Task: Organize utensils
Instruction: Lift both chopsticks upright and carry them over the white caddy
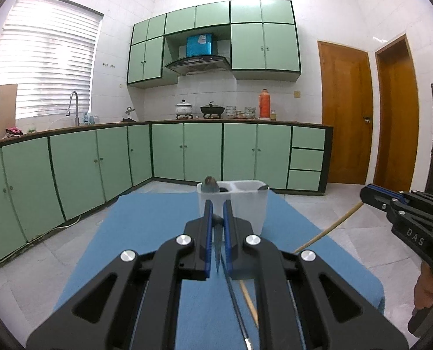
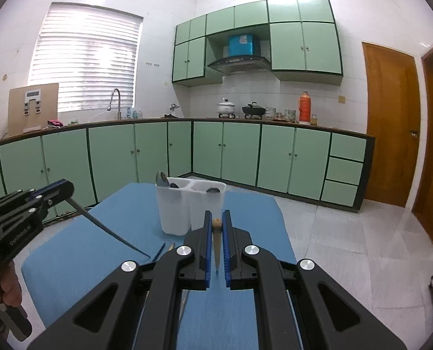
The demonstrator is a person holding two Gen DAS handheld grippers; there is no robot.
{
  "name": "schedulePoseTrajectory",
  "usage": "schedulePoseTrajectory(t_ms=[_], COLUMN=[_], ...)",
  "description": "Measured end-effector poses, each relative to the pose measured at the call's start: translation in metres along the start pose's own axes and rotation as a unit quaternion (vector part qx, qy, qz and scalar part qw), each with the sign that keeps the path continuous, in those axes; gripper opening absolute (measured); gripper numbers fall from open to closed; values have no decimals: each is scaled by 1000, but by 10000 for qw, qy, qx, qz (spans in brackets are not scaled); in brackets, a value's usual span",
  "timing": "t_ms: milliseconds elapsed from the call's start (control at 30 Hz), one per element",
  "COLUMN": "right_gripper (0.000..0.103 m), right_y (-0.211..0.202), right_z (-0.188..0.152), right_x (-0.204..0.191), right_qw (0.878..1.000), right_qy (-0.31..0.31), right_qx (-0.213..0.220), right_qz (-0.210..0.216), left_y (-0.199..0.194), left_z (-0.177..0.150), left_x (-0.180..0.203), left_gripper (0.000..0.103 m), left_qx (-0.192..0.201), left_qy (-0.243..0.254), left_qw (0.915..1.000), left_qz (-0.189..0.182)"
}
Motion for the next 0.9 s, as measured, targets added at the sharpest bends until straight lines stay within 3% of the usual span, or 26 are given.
schedulePoseTrajectory(t_ms=[600, 900], right_gripper=[7, 7], right_y=[28, 36], right_z=[58, 86], right_x=[0, 1], right_qw=[9990, 9980], right_qy=[124, 106], right_qx=[-46, 51], right_qz=[432, 624], left_y=[19, 26], left_z=[41, 71], left_x=[-10, -13], left_gripper=[6, 6], left_qx=[-60, 104], left_qy=[-110, -115], left_qw=[9997, 9994], left_qz=[-201, -303])
Point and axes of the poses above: each gripper's, at about its wrist camera, not at the fingertips, and y roughly the way its jaws point, x to its right, z to its top, the point moved 6 cm from there along y, roughly the way its jaws point, and after that the axes turned 7 degrees about -z, right-handed, at the moved point
